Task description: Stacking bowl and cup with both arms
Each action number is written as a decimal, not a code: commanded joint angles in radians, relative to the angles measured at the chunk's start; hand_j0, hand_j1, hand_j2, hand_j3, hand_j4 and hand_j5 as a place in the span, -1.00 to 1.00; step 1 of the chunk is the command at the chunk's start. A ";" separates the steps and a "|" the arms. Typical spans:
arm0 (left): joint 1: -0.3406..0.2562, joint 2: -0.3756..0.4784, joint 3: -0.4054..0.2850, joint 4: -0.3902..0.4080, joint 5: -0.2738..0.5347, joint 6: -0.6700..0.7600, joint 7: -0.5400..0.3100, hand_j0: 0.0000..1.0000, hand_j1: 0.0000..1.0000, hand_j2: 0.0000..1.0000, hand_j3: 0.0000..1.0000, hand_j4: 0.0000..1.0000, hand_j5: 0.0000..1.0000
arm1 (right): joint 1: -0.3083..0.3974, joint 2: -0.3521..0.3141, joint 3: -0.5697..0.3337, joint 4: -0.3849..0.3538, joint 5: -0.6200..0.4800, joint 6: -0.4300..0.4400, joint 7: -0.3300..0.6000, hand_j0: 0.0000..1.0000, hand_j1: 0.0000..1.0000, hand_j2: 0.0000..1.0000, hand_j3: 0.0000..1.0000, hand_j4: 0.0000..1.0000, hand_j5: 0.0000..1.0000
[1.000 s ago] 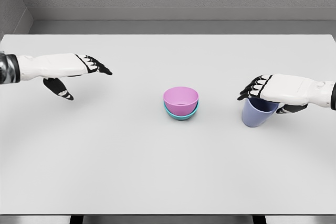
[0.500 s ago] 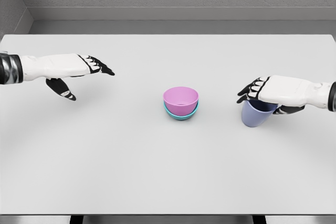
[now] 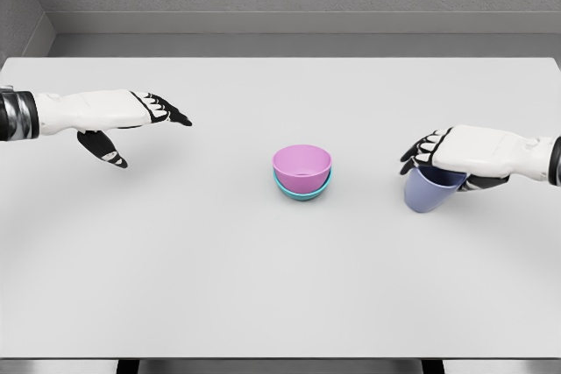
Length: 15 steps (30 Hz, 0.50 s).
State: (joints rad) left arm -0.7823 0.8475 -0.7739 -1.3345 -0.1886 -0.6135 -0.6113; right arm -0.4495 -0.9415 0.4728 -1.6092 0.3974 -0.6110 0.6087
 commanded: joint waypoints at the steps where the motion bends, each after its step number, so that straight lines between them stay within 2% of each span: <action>1: 0.000 0.001 0.001 0.000 0.006 0.003 0.000 1.00 1.00 1.00 1.00 1.00 1.00 | -0.002 -0.002 -0.003 0.000 0.000 0.000 0.002 0.38 0.38 0.38 0.38 0.38 0.38; 15: 0.000 0.002 0.001 0.001 0.006 0.003 0.000 1.00 1.00 1.00 1.00 1.00 1.00 | -0.008 0.000 -0.020 0.000 -0.002 0.000 0.002 0.35 0.35 0.35 0.35 0.35 0.35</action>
State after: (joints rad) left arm -0.7823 0.8486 -0.7739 -1.3339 -0.1886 -0.6135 -0.6113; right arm -0.4571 -0.9408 0.4574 -1.6088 0.4011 -0.6138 0.6111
